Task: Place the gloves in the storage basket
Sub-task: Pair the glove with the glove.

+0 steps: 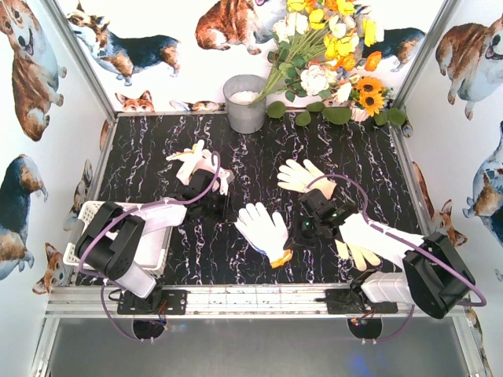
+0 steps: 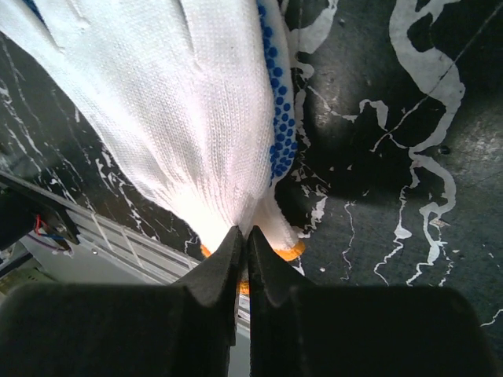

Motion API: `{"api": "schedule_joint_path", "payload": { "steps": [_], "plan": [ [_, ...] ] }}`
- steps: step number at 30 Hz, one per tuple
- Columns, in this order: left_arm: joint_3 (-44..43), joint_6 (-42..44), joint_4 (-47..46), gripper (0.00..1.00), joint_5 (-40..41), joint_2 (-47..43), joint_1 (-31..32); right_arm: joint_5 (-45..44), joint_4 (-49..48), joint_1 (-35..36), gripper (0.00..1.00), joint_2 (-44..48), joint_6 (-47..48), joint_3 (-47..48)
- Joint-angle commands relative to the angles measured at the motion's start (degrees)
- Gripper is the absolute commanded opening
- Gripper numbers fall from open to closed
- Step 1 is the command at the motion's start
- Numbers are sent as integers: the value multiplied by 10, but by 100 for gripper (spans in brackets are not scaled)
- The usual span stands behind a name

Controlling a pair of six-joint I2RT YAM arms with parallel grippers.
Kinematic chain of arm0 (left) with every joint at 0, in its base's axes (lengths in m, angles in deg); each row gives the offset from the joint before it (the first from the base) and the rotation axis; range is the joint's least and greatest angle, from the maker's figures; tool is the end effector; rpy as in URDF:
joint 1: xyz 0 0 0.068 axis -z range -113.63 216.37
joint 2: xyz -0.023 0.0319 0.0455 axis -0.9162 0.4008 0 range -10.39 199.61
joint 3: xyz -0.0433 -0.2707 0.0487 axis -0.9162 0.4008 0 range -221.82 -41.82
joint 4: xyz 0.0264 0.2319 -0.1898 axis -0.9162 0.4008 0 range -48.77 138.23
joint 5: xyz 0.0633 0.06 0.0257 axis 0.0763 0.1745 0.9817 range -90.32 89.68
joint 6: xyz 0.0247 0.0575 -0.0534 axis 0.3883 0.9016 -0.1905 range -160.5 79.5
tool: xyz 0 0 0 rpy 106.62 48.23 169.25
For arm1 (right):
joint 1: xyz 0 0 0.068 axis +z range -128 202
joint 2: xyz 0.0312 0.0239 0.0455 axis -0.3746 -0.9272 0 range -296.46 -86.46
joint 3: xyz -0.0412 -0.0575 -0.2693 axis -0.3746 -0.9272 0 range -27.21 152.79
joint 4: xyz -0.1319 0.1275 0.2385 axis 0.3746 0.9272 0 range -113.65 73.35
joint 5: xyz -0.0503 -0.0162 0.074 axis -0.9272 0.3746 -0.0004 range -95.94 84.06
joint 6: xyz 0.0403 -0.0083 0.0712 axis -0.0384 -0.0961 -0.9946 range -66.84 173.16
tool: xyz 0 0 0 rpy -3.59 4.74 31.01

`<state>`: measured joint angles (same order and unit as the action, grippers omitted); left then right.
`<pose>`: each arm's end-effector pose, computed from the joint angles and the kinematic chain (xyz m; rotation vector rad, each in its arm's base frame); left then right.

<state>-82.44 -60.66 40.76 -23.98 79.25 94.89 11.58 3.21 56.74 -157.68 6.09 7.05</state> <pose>0.2885 -0.1896 0.1016 0.3812 2.4888 -0.8704 0.2022 0.1665 0.1169 0.2075 2.8873 0.7775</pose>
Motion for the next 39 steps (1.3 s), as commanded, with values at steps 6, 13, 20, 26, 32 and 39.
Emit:
{"api": "schedule_joint_path", "payload": {
  "steps": [6, 13, 20, 26, 32, 39],
  "plan": [
    [4, -5, -30, 0, 18, 31, -6, -15, -13, 7, 0, -25, 4, -2],
    [12, 0, -24, 0, 36, 40, -4, -31, -8, 16, 4, -42, 9, 1],
    [-8, 15, 23, 36, 70, 2, 4, -55, 41, 21, 31, -11, 28, 33],
    [-51, 8, 73, 52, 117, -53, 38, -70, 79, 21, 42, 26, 40, 47],
    [-49, -51, 47, 46, 86, -58, 105, -60, 69, 22, 43, 27, 33, 19],
    [-59, -77, 11, 30, 39, -10, 174, -59, 56, 29, 34, 21, 19, -3]
  ]
}}
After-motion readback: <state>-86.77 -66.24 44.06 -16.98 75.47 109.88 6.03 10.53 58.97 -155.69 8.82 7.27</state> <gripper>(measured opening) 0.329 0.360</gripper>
